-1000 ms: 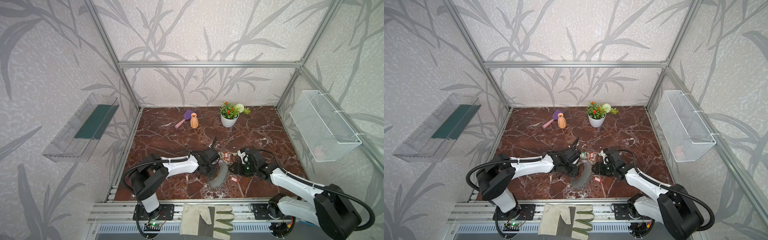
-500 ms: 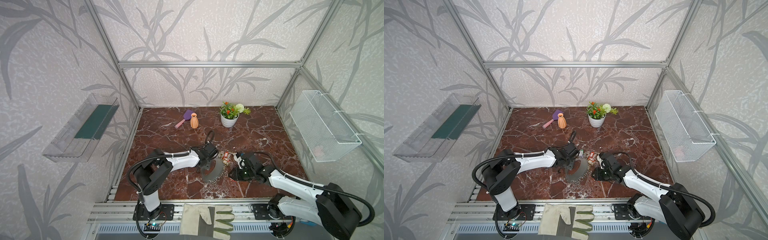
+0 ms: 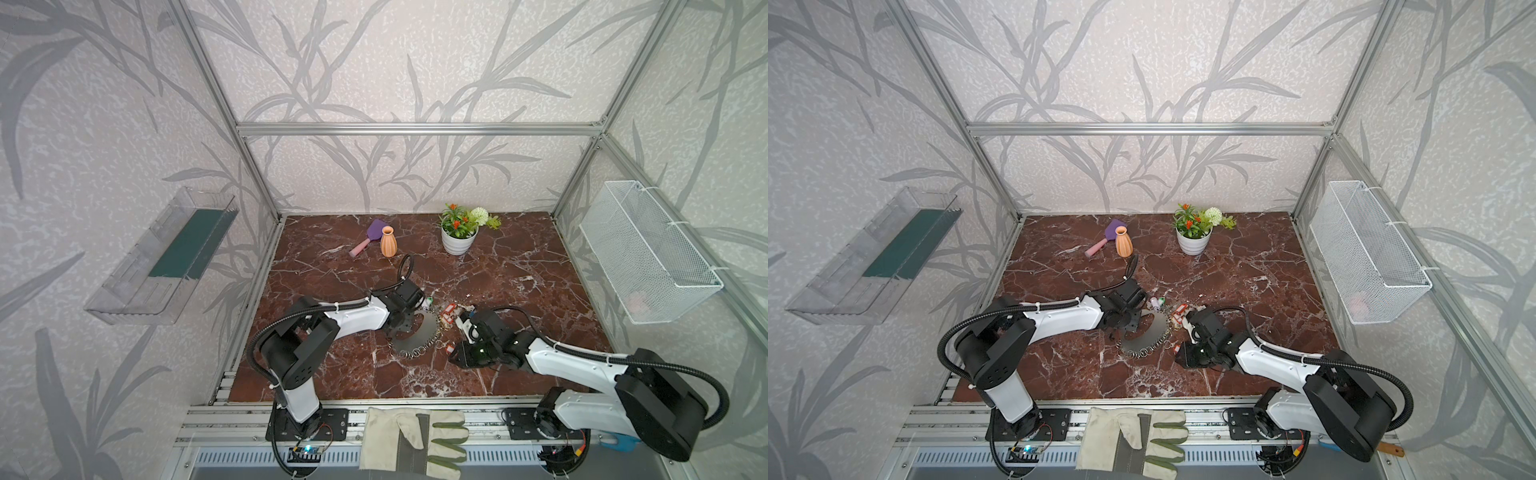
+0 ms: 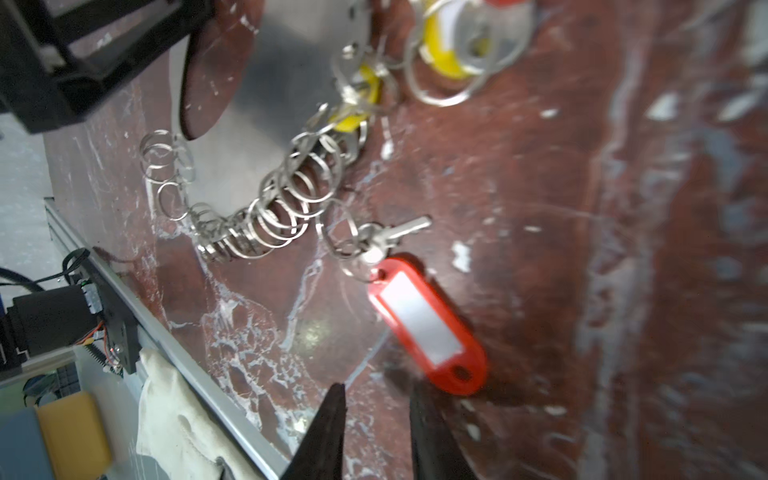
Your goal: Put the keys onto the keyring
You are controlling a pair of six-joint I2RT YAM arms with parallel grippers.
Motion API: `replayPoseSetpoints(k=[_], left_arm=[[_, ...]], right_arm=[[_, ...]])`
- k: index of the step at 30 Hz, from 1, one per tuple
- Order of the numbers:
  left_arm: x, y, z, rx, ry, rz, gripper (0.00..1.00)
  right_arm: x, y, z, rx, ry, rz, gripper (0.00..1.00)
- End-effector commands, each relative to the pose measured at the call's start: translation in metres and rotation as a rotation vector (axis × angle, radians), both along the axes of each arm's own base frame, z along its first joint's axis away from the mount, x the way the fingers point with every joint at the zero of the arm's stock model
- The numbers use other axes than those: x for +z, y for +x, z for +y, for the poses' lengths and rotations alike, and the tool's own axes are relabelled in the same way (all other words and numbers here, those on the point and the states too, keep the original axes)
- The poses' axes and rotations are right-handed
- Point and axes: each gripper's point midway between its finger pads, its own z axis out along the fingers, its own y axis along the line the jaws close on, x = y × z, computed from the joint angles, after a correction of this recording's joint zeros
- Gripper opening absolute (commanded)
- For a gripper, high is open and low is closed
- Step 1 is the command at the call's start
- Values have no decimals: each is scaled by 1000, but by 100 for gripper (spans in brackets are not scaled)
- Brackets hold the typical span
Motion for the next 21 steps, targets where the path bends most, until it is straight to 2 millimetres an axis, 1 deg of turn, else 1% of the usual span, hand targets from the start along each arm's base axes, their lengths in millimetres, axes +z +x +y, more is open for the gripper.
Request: replayPoseSetpoints(k=[1, 5, 8, 10, 13, 16, 18, 21], left_arm=[[-29, -33, 29, -6, 108, 130, 56], [-26, -35, 31, -15, 108, 124, 56], [-25, -36, 33, -23, 114, 125, 56], [-25, -37, 34, -26, 117, 126, 56], [-26, -38, 34, -33, 118, 131, 56], [-28, -38, 35, -41, 136, 134, 56], [-31, -38, 38, -45, 160, 136, 55], [-34, -39, 41, -55, 193, 137, 53]], right_arm=[[13, 8, 23, 19, 70, -30, 28], [4, 18, 28, 13, 45, -29, 26], [-3, 26, 28, -18, 20, -24, 23], [-6, 29, 26, -33, -2, -22, 22], [-11, 37, 19, -62, -46, -31, 21], [-13, 46, 7, -121, -66, -37, 17], [-13, 52, -1, -153, -83, -53, 17], [-13, 58, -6, -176, -86, -65, 17]])
